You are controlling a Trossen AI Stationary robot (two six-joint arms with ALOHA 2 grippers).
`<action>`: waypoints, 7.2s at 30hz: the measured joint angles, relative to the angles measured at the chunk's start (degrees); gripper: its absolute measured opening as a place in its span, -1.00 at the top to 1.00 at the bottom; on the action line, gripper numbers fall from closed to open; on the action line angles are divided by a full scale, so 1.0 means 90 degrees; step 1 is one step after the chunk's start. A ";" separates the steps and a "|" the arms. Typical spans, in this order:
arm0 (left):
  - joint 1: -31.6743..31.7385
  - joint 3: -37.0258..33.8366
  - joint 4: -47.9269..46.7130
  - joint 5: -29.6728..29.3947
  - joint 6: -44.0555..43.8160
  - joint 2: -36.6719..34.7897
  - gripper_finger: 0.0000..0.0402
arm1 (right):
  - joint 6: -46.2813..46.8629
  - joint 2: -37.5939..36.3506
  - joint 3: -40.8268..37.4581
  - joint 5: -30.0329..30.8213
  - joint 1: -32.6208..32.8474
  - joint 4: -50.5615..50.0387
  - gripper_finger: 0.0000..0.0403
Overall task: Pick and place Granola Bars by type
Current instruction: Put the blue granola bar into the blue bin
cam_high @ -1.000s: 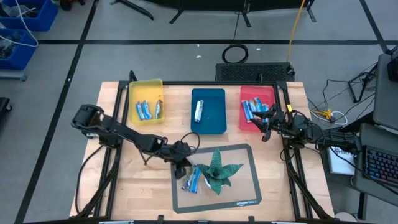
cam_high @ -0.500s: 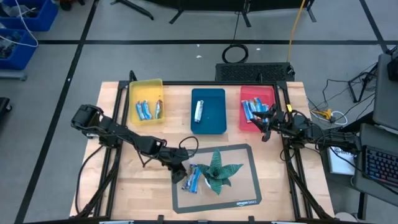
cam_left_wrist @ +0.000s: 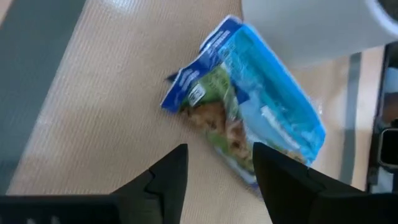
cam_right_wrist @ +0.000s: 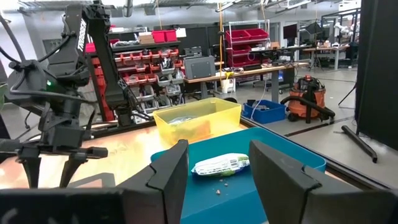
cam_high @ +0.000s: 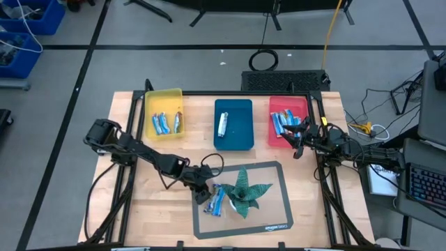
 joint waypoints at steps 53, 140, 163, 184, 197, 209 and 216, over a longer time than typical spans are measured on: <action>0.3324 0.0013 0.1666 -0.0660 0.5352 -0.1674 0.98 | 0.0000 0.0073 0.0000 -0.0002 0.0000 0.0000 0.21; 0.0194 0.0023 0.2293 0.1147 -0.1283 0.1142 0.14 | 0.0000 0.0165 0.0000 -0.0001 0.0000 -0.0003 0.21; 0.0298 0.0697 0.2170 0.1795 -0.0930 0.1667 0.15 | 0.0000 0.0167 -0.0002 0.0000 -0.0001 0.0002 0.21; 0.0444 0.0685 0.1472 0.1252 0.0364 0.1660 0.99 | 0.0000 0.0165 0.0000 0.0000 0.0000 0.0000 0.21; 0.0561 0.0639 -0.0645 -0.0221 0.0545 0.0299 0.99 | 0.0000 0.0182 0.0000 0.0000 0.0000 0.0010 0.21; 0.0309 0.0661 0.0984 0.0607 0.0304 0.0820 0.32 | 0.0000 0.0229 -0.0001 -0.0002 0.0000 0.0011 0.21; 0.0430 0.0669 0.1870 0.1035 -0.0106 0.1484 -0.06 | 0.0000 0.0250 -0.0001 0.0000 0.0000 -0.0002 0.21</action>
